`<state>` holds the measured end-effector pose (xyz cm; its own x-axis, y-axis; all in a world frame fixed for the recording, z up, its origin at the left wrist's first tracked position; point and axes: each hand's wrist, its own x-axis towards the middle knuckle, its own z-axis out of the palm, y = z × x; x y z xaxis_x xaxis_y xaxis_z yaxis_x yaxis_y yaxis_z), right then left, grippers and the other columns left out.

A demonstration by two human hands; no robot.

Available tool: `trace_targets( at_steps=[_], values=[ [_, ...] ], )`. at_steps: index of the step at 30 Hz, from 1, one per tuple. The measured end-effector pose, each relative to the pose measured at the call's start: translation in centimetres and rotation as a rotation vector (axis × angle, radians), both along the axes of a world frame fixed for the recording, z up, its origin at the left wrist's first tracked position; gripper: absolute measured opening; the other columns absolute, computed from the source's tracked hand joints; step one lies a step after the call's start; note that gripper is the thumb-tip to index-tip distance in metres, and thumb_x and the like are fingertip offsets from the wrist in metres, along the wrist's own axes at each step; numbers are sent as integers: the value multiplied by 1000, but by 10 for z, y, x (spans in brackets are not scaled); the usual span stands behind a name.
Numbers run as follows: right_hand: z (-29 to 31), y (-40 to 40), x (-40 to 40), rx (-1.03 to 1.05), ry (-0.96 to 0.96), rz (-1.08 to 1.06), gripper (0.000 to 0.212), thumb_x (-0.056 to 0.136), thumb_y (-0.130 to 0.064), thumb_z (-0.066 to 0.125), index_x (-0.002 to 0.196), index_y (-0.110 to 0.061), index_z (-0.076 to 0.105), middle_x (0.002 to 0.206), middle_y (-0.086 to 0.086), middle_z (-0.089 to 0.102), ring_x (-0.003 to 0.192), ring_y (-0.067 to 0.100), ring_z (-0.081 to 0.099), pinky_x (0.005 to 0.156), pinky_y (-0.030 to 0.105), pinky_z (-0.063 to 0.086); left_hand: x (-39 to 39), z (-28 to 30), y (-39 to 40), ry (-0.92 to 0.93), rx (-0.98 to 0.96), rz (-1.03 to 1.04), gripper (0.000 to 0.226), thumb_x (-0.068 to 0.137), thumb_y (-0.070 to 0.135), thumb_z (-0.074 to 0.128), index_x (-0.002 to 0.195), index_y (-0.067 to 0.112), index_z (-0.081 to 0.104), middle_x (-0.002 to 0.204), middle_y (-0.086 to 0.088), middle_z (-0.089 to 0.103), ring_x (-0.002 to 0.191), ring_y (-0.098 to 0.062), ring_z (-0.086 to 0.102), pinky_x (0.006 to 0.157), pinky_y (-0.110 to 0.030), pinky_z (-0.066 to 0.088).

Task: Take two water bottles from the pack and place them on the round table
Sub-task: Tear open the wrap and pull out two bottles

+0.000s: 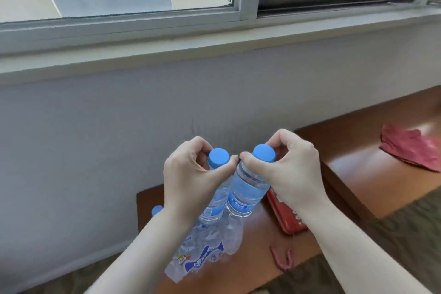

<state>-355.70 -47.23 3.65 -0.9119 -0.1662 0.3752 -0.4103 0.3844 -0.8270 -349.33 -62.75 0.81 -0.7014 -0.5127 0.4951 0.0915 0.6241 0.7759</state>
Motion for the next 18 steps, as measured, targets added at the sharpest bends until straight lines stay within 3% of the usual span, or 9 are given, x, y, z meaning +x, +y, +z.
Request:
trace_targets(
  at_steps=[8,14,18],
  values=[
    [-11,113,26,84,-19,-364,42,55,-39,86,59,-12,53,51,-2,56,45,9,45,44,12,34,-32,-17,104,-67,16,-338,43,62,48,83,62,18,51,49,8,44,49,-11,36,51,-29,34],
    [-10,227,63,41,-20,-624,43,54,-34,89,58,-12,53,55,2,61,50,10,49,46,12,37,-28,-10,219,-112,-18,-599,45,61,49,82,62,15,52,50,0,50,50,-14,40,49,-44,44],
    [-9,323,109,2,-31,-793,43,53,-40,86,57,-17,50,53,0,58,45,7,43,43,13,34,-12,-6,322,-102,-60,-787,48,58,57,75,61,16,50,48,4,46,49,-13,37,49,-34,37]
  ],
)
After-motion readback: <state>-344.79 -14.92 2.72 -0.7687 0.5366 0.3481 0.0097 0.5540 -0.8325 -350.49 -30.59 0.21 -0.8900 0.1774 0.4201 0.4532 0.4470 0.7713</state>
